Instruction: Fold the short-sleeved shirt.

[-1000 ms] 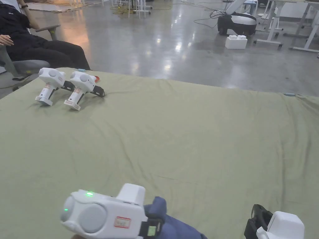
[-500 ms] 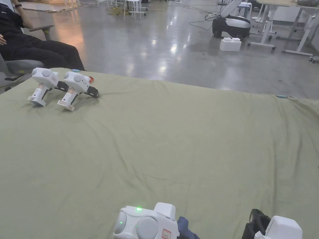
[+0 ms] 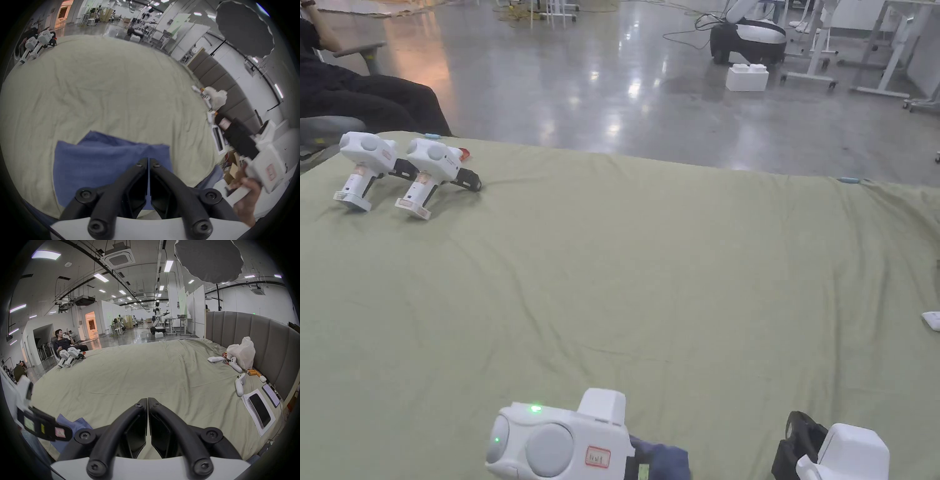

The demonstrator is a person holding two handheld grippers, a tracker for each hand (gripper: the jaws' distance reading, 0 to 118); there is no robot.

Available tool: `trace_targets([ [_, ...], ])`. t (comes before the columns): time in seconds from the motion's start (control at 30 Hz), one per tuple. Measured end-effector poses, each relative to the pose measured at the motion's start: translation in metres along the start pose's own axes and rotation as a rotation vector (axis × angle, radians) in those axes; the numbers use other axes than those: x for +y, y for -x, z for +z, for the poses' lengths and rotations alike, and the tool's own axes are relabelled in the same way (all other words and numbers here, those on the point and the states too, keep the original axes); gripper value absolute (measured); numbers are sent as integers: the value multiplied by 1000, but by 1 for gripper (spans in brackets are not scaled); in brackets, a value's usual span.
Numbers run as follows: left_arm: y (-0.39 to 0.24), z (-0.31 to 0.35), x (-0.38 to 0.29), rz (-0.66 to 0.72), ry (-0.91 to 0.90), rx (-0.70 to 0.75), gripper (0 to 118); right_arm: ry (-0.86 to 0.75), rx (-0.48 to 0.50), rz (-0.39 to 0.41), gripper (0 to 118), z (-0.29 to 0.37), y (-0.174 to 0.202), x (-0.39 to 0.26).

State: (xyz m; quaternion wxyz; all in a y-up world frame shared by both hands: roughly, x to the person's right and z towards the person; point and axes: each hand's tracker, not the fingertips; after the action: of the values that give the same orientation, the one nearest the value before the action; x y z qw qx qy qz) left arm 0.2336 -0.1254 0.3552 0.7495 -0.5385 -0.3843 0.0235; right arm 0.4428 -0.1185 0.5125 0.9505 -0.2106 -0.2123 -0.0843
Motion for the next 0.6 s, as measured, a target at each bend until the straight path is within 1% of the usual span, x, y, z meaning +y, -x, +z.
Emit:
trace_targets([
  [0.07,6,-21,-10,24,63,-14,2,2,-3,0,1,1,-2,-1],
  [0.2,16,-53,-27,50,52,-41,2,12,-15,-1,1,-1,-6,-4],
  [0.3,22,-59,-32,82,1,-83,2,15,-18,-1,1,0,-7,-3],
  [0.37,22,-50,-33,88,-18,-93,1,10,-19,0,1,1,-7,-2],
  [0.47,20,-30,-31,26,-89,-109,1,-6,-18,11,1,2,-5,2],
  [0.6,21,14,-16,-10,-270,-116,1,-45,-15,39,1,1,3,12],
])
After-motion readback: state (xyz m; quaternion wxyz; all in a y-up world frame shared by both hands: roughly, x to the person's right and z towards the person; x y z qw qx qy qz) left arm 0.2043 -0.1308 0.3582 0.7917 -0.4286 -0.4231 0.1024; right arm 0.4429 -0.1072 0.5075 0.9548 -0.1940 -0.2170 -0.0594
